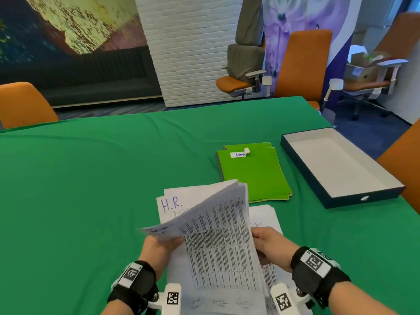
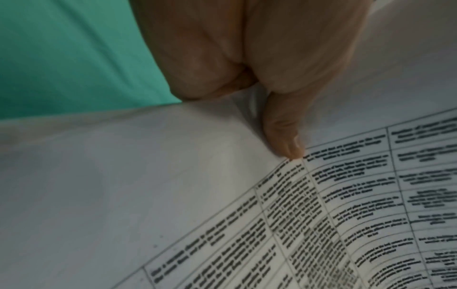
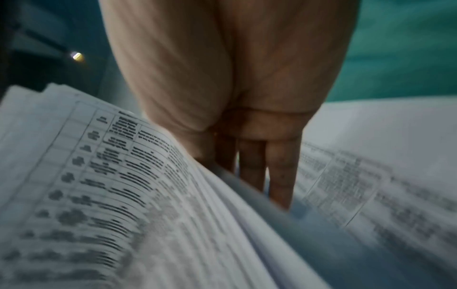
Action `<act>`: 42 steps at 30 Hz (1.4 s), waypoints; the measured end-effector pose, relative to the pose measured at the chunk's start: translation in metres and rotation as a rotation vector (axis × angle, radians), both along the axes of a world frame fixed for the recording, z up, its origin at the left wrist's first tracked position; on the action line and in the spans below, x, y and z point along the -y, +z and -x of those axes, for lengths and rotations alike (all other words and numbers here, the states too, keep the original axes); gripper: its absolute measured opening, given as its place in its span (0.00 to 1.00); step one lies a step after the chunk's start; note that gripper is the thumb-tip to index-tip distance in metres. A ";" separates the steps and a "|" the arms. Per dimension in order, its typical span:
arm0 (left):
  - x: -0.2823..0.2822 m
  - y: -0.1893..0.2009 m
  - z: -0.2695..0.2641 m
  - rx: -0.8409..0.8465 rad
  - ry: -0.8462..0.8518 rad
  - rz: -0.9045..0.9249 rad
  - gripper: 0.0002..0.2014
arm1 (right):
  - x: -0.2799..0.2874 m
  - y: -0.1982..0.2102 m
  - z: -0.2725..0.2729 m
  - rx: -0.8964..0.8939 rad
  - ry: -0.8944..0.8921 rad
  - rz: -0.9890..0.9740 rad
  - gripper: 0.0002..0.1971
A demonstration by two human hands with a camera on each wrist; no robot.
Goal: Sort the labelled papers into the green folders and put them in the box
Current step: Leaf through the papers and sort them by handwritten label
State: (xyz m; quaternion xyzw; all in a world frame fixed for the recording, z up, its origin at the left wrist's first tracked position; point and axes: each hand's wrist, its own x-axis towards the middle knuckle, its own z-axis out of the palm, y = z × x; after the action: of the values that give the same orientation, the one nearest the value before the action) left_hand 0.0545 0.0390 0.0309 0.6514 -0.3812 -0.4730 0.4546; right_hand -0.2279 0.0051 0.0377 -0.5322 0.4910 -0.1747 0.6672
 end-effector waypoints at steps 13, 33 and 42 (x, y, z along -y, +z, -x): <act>-0.023 -0.022 -0.070 0.017 0.204 -0.055 0.08 | 0.000 -0.076 0.029 -0.917 -0.226 0.086 0.49; -0.015 -0.031 -0.056 -0.010 0.111 -0.080 0.03 | 0.005 -0.023 0.059 -0.911 -0.302 0.358 0.06; -0.013 -0.023 -0.036 -0.158 0.170 -0.124 0.10 | 0.028 0.064 0.061 -0.678 -0.332 0.685 0.10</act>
State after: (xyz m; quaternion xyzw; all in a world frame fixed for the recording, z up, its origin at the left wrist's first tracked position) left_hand 0.0903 0.0523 0.0084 0.6690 -0.2578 -0.5054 0.4802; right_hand -0.2893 -0.0227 0.1019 -0.6618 0.6725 -0.2469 0.2209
